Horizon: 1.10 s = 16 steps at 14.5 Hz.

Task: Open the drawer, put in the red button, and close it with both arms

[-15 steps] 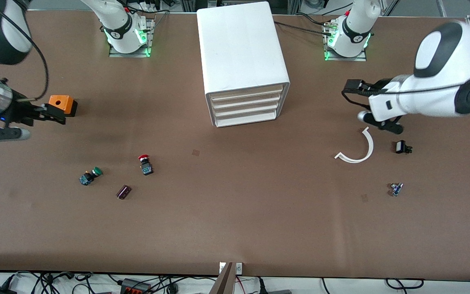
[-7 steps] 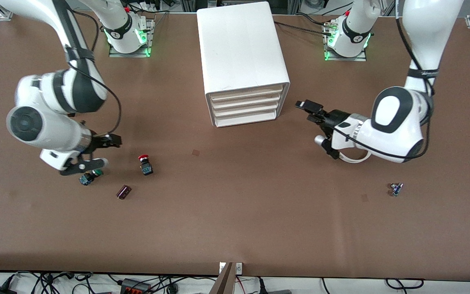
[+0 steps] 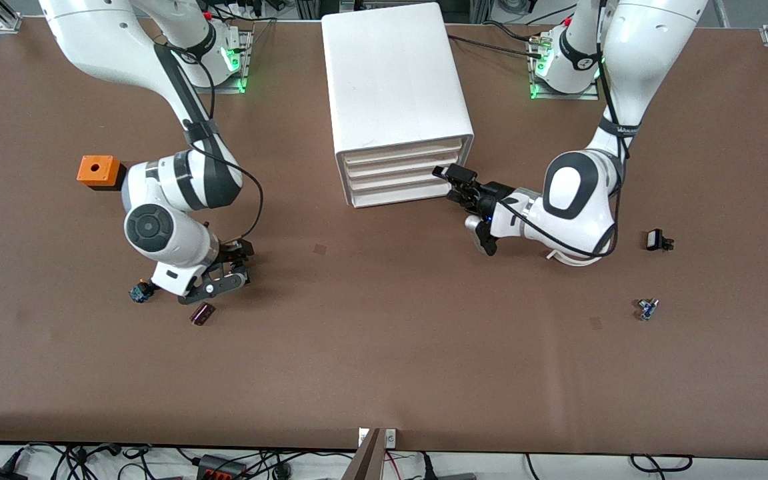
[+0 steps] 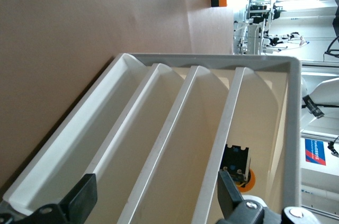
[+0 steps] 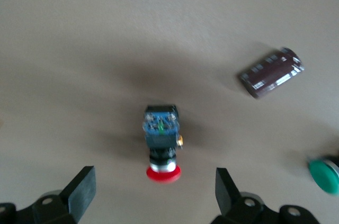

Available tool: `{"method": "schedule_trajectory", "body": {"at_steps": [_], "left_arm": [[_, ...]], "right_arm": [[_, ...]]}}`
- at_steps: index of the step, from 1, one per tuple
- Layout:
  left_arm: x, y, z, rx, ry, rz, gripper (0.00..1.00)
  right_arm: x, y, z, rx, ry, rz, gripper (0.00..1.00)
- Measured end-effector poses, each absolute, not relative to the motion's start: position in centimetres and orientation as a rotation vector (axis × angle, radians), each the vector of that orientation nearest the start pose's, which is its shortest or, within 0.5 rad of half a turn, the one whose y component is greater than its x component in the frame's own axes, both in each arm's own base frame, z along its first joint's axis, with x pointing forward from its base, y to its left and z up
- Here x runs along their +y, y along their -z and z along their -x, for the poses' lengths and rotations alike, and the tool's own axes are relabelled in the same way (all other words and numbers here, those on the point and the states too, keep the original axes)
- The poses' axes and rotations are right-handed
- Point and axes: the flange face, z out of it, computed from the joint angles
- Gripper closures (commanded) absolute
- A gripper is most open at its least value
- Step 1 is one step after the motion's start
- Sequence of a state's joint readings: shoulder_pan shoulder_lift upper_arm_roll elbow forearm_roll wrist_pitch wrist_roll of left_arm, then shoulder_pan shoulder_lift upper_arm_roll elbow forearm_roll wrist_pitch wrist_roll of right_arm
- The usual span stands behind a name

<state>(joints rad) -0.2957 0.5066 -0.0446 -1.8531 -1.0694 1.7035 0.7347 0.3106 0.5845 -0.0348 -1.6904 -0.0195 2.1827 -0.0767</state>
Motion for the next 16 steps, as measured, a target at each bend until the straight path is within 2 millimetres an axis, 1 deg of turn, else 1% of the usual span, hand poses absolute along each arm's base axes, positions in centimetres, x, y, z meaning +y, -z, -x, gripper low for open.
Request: {"method": "schedule_trajectory", "body": {"at_steps": [3,6,8,9,10,12,13,14,15,16], "left_arm": [[-27.7,-23.6,-52.0,-0.575,0.44,-1.918,0.09],[-27.5,-21.8,-51.5,-0.62,0.421,-1.885,0.16],[-27.6,-20.8,-51.1,-0.641,0.408,-1.861,0.28],[-27.6,-20.4,-50.8,-0.647,0.399,-1.847,0.36],[-27.6,-20.0,-50.5,-0.646,0.392,-1.832,0.47],[-28.0,-19.3,-49.7,-0.651,0.388,-1.807,0.83],[-28.2,-19.2,-49.3,-0.66,0.389,-1.796,0.88],[-28.5,-19.1,-49.0,-0.669,0.389,-1.788,0.93],[-28.7,-19.1,-48.9,-0.675,0.391,-1.781,0.98],[-28.8,-19.2,-48.8,-0.679,0.388,-1.771,0.99]], "right_arm": [[17.9,-22.4,-64.6,-0.579,-0.105,3.133,0.0],[17.9,-20.7,-64.7,-0.582,-0.103,3.134,0.0],[17.8,-19.8,-64.5,-0.581,-0.123,3.135,0.0],[17.7,-19.4,-64.4,-0.579,-0.132,3.136,0.0],[17.6,-19.0,-64.4,-0.578,-0.141,3.136,0.0],[17.5,-18.6,-64.3,-0.577,-0.151,3.137,0.14],[17.4,-18.5,-64.3,-0.575,-0.153,3.138,0.26],[17.3,-18.4,-64.3,-0.572,-0.156,3.139,0.5],[17.2,-18.3,-64.3,-0.571,-0.158,3.139,0.66],[17.2,-18.3,-64.3,-0.57,-0.159,3.14,0.74]]}}
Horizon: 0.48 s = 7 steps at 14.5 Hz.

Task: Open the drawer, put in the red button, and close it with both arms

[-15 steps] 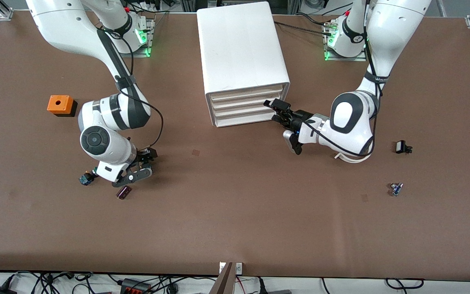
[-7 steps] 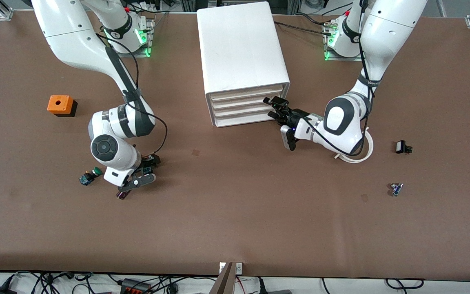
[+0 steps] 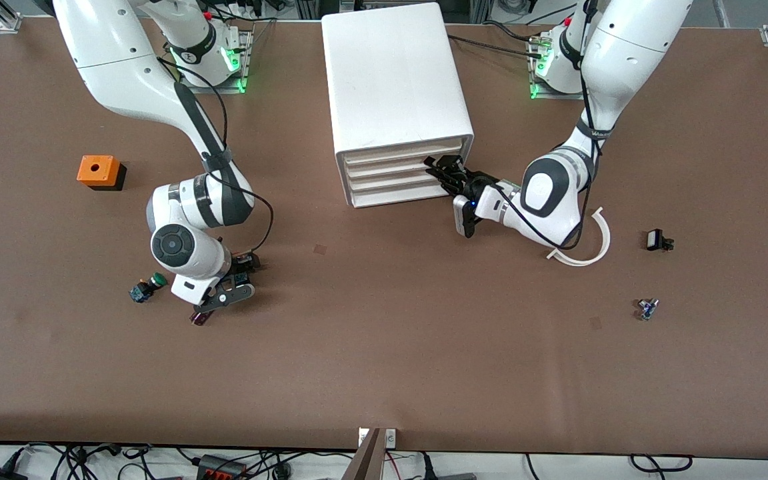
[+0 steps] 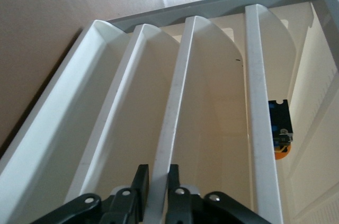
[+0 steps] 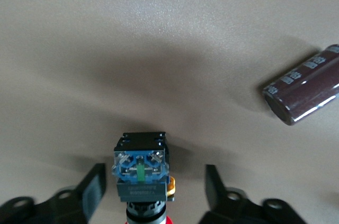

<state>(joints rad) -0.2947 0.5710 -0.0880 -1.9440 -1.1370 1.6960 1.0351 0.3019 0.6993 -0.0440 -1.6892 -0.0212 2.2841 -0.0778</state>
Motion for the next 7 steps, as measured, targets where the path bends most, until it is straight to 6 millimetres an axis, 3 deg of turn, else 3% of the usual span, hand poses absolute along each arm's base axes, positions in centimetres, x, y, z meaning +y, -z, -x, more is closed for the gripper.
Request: {"method": "schedule_trajectory", "body": {"at_steps": [3,5,7], "left_arm": [[-28.8,-19.3,-48.9,-0.699,0.366,-1.755,0.99],[-28.7,-19.4,-49.8,-0.706,0.346,-1.758,0.99],[-28.2,-19.2,-51.8,-0.703,0.31,-1.767,0.99]], "right_arm": [[17.2,-18.3,-64.3,-0.57,-0.161,3.14,1.0],[17.2,-18.4,-64.4,-0.572,-0.158,3.139,1.0],[17.4,-18.9,-64.8,-0.572,-0.134,3.139,1.0]]}}
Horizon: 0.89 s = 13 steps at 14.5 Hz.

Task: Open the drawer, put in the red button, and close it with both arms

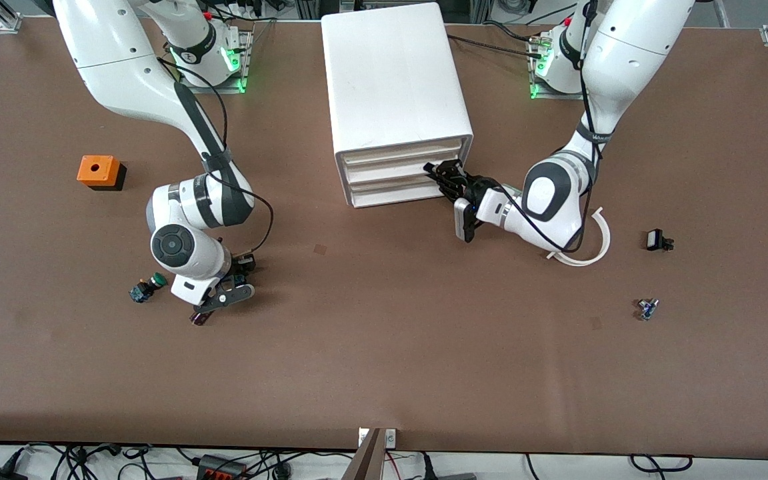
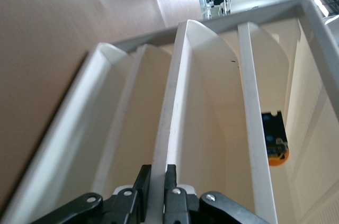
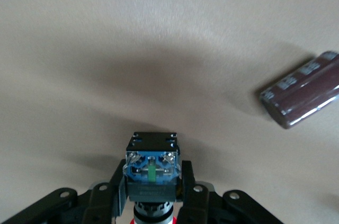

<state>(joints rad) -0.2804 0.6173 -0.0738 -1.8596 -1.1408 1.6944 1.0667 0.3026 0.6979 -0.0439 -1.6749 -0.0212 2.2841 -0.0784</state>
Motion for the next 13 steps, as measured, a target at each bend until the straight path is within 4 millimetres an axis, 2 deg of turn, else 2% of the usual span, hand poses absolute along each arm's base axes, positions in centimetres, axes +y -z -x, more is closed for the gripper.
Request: {"method": "schedule_trajectory", "body": {"at_steps": [2,3,5,6,7,8,10,13], "left_arm": [[-27.3,-18.9,-54.4,-0.693,0.27,-1.766,0.99],[-26.9,-18.8,-55.6,-0.692,0.25,-1.763,0.99],[-26.4,-18.9,-57.4,-0.694,0.219,-1.765,0.89],[-26.3,-18.9,-57.9,-0.696,0.21,-1.765,0.75],[-26.2,-19.0,-58.2,-0.697,0.204,-1.767,0.49],[-25.9,-19.0,-58.5,-0.692,0.199,-1.777,0.0],[-25.0,-18.9,-59.3,-0.682,0.177,-1.806,0.0],[-23.6,-19.9,-60.8,-0.649,0.183,-1.846,0.0]], "right_arm": [[17.9,-20.7,-65.8,-0.578,-0.07,3.136,1.0],[18.5,-22.3,-66.5,-0.585,-0.024,3.132,1.0],[19.8,-26.6,-67.9,-0.601,0.028,3.125,1.0],[20.3,-29.1,-68.5,-0.604,0.034,3.124,1.0],[20.7,-31.5,-69.0,-0.607,0.037,3.123,1.0],[21.2,-33.7,-69.2,-0.615,0.031,3.122,1.0],[23.6,-37.5,-69.0,-0.66,0.018,3.113,1.0],[28.5,-41.3,-67.6,-0.73,0.017,3.076,1.0]]}}
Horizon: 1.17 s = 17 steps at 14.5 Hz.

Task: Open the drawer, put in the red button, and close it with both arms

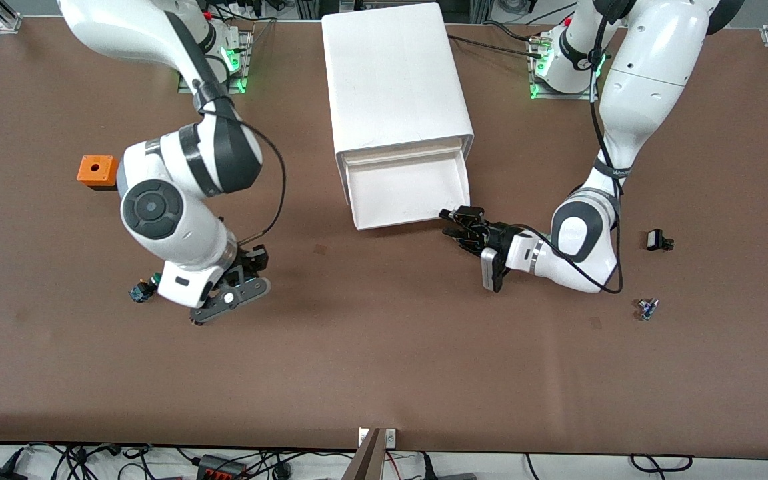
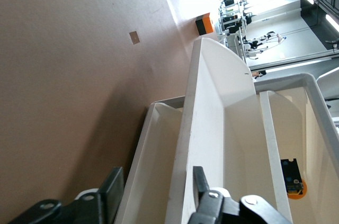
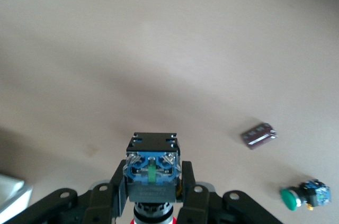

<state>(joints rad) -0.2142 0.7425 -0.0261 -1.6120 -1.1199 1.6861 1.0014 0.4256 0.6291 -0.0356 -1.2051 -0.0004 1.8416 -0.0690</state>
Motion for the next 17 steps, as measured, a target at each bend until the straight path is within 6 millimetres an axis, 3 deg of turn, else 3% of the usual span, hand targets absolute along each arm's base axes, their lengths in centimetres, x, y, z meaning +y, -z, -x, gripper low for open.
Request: {"method": "schedule_trajectory", "body": {"at_steps": [2,5,7,9,11,13,17], "left_arm": [[-22.5,-22.5,-62.5,-0.592,0.232,-1.898,0.0],[-21.2,-29.5,-64.3,-0.532,0.372,-2.054,0.0],[-20.2,-34.2,-64.6,-0.463,0.451,-2.252,0.0],[-19.3,-37.9,-64.5,-0.359,0.508,-2.482,0.0],[-18.2,-40.1,-64.5,-0.283,0.519,-2.724,0.0],[-17.0,-41.6,-65.0,-0.267,0.5,-2.915,0.0],[-15.5,-46.2,-66.5,-0.21,0.359,-3.031,0.0]], "right_arm": [[31.9,-43.4,-66.2,-0.666,0.033,3.037,1.0],[38.7,-44.7,-62.4,-0.59,0.044,3.021,1.0],[43.8,-45.0,-59.5,-0.548,0.091,3.008,1.0],[47.6,-44.9,-57.1,-0.529,0.127,2.992,1.0],[49.4,-44.2,-56.0,-0.527,0.135,2.987,1.0],[50.0,-42.7,-55.8,-0.529,0.115,2.996,1.0],[50.6,-39.8,-55.7,-0.448,0.061,3.028,1.0]]}}
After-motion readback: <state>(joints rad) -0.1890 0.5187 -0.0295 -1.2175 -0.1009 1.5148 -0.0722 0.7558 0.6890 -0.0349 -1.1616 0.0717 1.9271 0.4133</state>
